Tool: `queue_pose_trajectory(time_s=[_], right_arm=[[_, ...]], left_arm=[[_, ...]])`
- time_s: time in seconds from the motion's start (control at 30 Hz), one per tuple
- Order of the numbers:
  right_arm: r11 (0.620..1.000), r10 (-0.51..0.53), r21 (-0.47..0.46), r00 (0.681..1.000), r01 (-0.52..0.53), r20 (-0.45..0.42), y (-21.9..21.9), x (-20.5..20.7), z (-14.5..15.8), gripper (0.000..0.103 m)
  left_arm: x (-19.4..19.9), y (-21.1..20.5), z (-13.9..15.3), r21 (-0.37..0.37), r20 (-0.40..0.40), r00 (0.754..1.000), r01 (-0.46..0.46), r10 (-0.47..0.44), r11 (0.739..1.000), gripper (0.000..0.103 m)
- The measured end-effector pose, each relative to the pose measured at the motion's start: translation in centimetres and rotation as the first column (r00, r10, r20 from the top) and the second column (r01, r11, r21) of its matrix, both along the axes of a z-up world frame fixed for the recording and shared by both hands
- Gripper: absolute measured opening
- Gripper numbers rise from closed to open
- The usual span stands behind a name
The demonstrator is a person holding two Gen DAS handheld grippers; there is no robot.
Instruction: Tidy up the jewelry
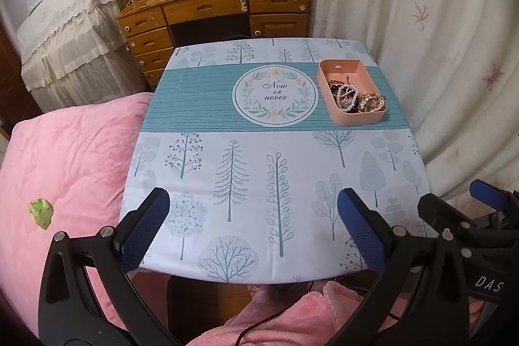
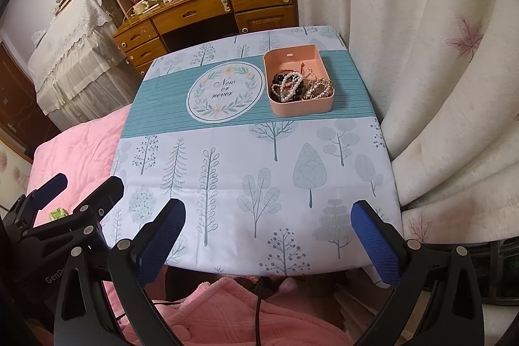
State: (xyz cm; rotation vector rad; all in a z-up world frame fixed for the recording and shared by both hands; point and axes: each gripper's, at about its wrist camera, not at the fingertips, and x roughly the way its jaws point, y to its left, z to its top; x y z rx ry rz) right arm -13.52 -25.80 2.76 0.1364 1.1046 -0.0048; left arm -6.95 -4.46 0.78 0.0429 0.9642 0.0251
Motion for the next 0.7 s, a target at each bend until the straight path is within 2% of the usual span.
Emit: queue_pose_trajectory(time_s=[0.7], right_arm=[[1.000, -0.003, 0.002, 1.000, 0.003, -0.011, -0.21, 0.45, -0.50, 0.103]], left_arm=[[0.22, -0.13, -0.28, 0.000, -0.006, 1.000, -0.005, 0.005, 1.000, 0.103]])
